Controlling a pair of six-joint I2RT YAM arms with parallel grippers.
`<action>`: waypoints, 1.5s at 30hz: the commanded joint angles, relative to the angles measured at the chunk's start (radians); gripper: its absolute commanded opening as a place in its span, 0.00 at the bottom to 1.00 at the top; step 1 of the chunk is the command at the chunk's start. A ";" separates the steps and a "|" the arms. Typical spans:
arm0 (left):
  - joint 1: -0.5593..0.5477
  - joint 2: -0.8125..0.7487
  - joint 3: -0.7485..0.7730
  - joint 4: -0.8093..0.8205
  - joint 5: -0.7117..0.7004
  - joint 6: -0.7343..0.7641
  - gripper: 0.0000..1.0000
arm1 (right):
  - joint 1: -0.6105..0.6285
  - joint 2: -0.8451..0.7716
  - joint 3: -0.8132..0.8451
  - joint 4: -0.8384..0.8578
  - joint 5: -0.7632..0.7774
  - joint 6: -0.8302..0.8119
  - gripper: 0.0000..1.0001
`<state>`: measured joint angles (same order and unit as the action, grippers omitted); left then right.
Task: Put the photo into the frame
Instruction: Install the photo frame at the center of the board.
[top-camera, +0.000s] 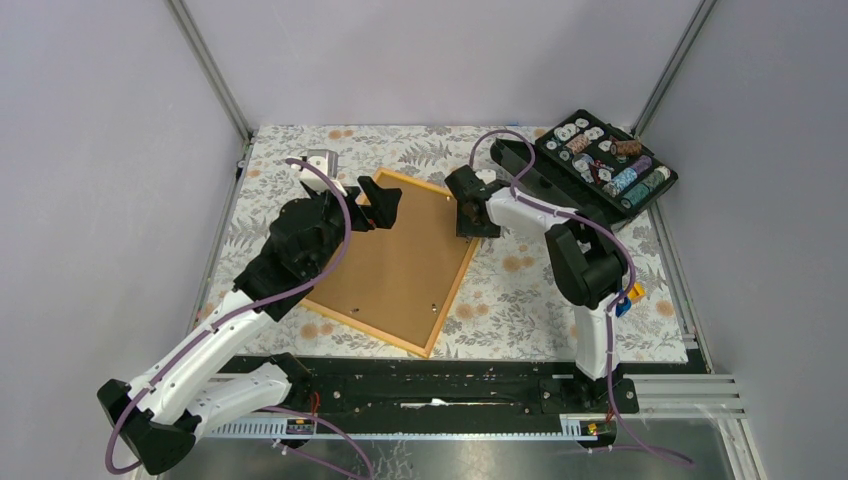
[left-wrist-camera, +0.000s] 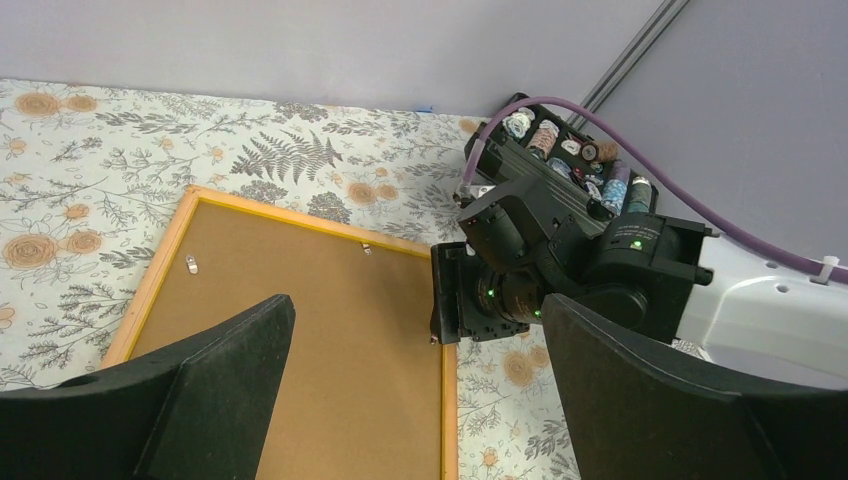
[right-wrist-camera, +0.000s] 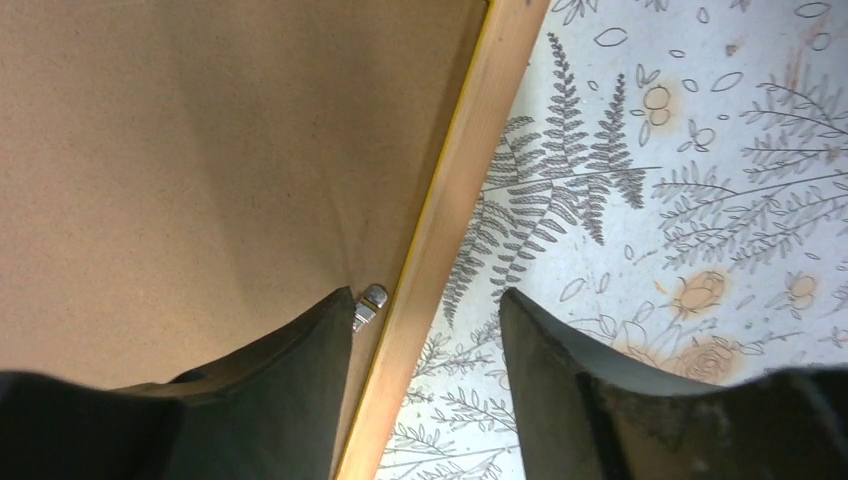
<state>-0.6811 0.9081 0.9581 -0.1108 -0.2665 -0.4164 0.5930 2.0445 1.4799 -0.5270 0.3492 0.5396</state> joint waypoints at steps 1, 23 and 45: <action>0.009 0.001 0.016 0.037 0.020 -0.007 0.98 | 0.002 -0.088 0.036 -0.041 0.006 0.006 0.66; 0.009 -0.006 0.014 0.039 0.020 -0.009 0.98 | -0.004 0.051 0.057 -0.162 0.053 0.409 0.56; 0.011 -0.006 0.014 0.038 0.021 -0.011 0.98 | -0.005 0.045 0.022 -0.179 0.037 0.512 0.27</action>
<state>-0.6758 0.9119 0.9581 -0.1108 -0.2573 -0.4194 0.5880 2.0769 1.5162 -0.6453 0.3595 1.0271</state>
